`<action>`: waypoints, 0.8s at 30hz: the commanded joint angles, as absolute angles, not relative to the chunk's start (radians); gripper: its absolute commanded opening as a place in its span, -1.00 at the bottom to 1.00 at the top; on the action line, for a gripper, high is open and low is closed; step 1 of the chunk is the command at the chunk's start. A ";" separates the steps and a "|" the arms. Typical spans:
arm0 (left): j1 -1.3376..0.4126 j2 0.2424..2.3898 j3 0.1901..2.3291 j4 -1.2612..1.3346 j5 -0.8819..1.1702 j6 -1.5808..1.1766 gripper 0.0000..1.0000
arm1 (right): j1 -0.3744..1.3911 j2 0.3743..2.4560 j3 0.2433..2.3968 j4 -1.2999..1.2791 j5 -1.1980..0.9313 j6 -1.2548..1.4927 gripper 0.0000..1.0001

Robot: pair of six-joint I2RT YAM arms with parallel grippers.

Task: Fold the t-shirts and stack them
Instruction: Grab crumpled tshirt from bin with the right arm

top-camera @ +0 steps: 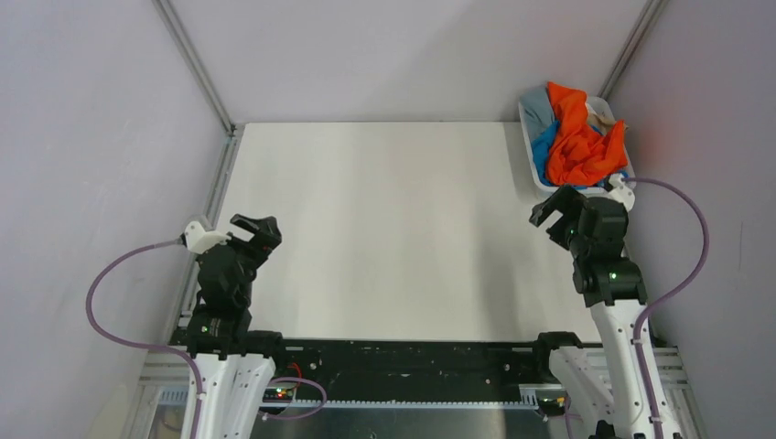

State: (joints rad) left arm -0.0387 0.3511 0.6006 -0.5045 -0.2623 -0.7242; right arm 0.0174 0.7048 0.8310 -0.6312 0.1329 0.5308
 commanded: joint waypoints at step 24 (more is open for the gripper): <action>-0.032 0.447 0.542 -0.329 -0.131 -0.563 0.96 | -0.205 1.829 1.585 -0.256 0.339 0.327 0.79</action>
